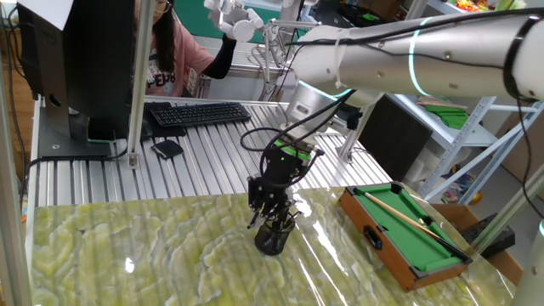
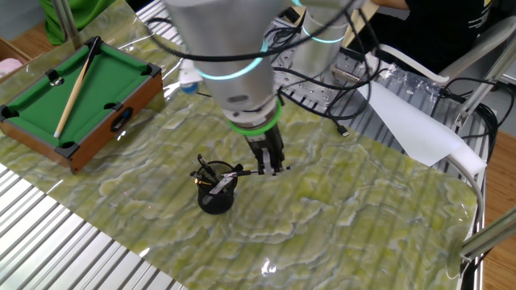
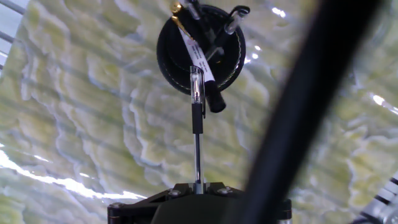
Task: Put the pen into the pen holder
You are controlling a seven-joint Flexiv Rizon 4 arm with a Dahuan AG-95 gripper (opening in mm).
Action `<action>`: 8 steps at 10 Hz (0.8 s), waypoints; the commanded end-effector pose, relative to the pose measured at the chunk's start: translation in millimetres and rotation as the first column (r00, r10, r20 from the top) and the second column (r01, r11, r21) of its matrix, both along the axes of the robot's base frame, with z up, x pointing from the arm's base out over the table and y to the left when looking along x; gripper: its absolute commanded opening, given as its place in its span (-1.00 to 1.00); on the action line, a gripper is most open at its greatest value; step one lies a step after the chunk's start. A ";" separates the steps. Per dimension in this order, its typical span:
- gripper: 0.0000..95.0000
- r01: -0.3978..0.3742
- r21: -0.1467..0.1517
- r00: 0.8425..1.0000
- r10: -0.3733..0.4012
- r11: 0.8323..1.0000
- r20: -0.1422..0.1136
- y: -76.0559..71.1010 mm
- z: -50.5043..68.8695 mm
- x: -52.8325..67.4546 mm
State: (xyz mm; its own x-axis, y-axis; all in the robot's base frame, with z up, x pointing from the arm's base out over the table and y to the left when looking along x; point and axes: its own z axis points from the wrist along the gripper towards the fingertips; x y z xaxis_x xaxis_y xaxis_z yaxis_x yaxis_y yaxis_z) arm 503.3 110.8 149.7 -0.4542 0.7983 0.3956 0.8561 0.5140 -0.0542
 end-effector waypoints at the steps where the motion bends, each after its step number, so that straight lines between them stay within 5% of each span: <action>1: -1.00 -0.015 0.043 0.999 0.018 0.999 -0.049 -0.6 1.5 -0.3; 5: -1.00 0.007 0.061 0.997 -0.002 0.998 -0.084 -3.4 6.9 7.6; 8: -1.00 0.004 0.080 0.997 0.002 0.997 -0.080 -12.5 13.3 8.7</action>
